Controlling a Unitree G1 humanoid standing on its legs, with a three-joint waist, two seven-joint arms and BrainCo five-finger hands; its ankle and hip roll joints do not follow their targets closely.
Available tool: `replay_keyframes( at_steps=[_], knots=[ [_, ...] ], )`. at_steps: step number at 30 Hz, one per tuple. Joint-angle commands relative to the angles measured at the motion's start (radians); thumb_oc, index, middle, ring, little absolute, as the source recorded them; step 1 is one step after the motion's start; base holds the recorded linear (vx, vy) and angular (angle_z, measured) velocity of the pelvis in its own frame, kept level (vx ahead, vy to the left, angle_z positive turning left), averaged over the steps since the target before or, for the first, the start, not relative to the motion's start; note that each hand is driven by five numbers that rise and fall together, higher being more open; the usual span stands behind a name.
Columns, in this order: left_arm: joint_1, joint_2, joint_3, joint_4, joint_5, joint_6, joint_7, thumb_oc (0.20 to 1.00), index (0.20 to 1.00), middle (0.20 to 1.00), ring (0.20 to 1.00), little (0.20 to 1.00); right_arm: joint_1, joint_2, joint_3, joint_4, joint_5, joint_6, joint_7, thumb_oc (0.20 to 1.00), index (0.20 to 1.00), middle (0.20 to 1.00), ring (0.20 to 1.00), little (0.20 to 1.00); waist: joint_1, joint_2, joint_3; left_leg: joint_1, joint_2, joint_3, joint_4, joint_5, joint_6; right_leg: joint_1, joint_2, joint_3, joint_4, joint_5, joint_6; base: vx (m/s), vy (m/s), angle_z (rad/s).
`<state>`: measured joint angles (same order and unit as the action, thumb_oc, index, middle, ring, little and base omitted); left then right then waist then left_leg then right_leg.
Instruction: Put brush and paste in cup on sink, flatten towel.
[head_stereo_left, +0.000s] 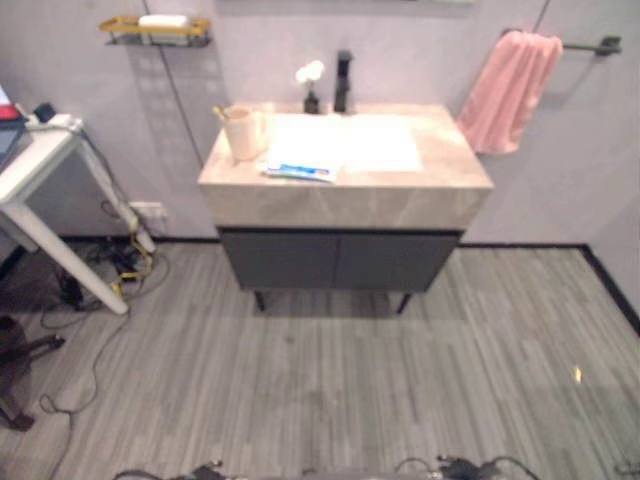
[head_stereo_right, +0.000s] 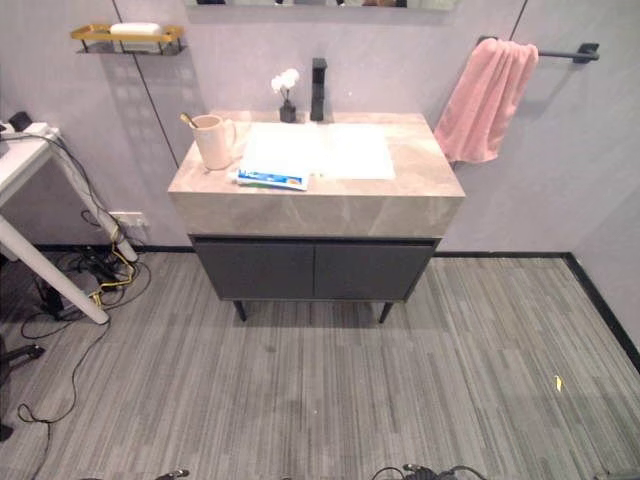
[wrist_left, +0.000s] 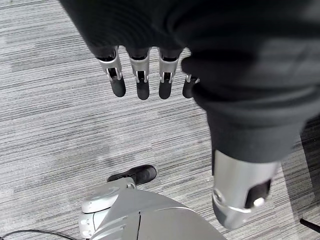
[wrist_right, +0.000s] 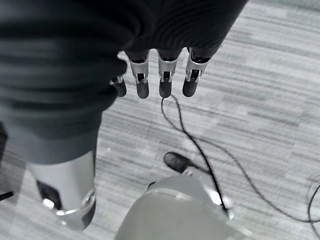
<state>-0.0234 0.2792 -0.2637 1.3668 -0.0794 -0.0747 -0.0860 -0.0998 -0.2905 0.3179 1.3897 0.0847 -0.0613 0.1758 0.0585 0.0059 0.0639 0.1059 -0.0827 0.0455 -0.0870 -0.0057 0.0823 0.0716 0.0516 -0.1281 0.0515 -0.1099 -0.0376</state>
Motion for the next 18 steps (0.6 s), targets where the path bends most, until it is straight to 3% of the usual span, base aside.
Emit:
replay_keyframes(
  at_steps=[1, 11, 18],
  knots=[
    [-0.032, -0.003, 0.004, 0.056, 0.016, -0.013, 0.014, 1.000, 1.000, 1.000, 1.000, 1.000, -0.014, -0.003, 0.029, 0.030, 0.002, -0.013, -0.010, 1.000, 1.000, 1.000, 1.000, 1.000, 0.011, -0.009, -0.045, -0.016, -0.018, -0.056, 0.017, -0.049, 0.011, -0.052, -0.097, 0.005, 0.045, 0.087, 0.107, 0.00, 0.000, 0.00],
    [0.005, -0.015, 0.032, 0.080, 0.008, -0.012, 0.026, 1.000, 1.000, 1.000, 1.000, 1.000, -0.004, 0.002, 0.051, -0.007, -0.020, -0.034, -0.042, 1.000, 1.000, 1.000, 1.000, 1.000, 0.005, -0.010, -0.061, 0.008, -0.003, -0.053, 0.000, -0.048, -0.006, -0.014, -0.083, 0.007, -0.008, 0.082, 0.095, 0.02, -0.069, -0.03],
    [0.005, -0.023, 0.025, 0.099, 0.011, -0.008, 0.002, 1.000, 1.000, 1.000, 1.000, 1.000, 0.019, 0.005, 0.058, 0.020, -0.020, -0.020, 0.006, 1.000, 1.000, 1.000, 1.000, 1.000, -0.004, -0.002, -0.063, 0.014, 0.002, -0.067, 0.000, -0.049, -0.017, 0.005, -0.081, -0.013, -0.027, 0.078, 0.085, 0.04, -0.068, 0.07]
  ],
)
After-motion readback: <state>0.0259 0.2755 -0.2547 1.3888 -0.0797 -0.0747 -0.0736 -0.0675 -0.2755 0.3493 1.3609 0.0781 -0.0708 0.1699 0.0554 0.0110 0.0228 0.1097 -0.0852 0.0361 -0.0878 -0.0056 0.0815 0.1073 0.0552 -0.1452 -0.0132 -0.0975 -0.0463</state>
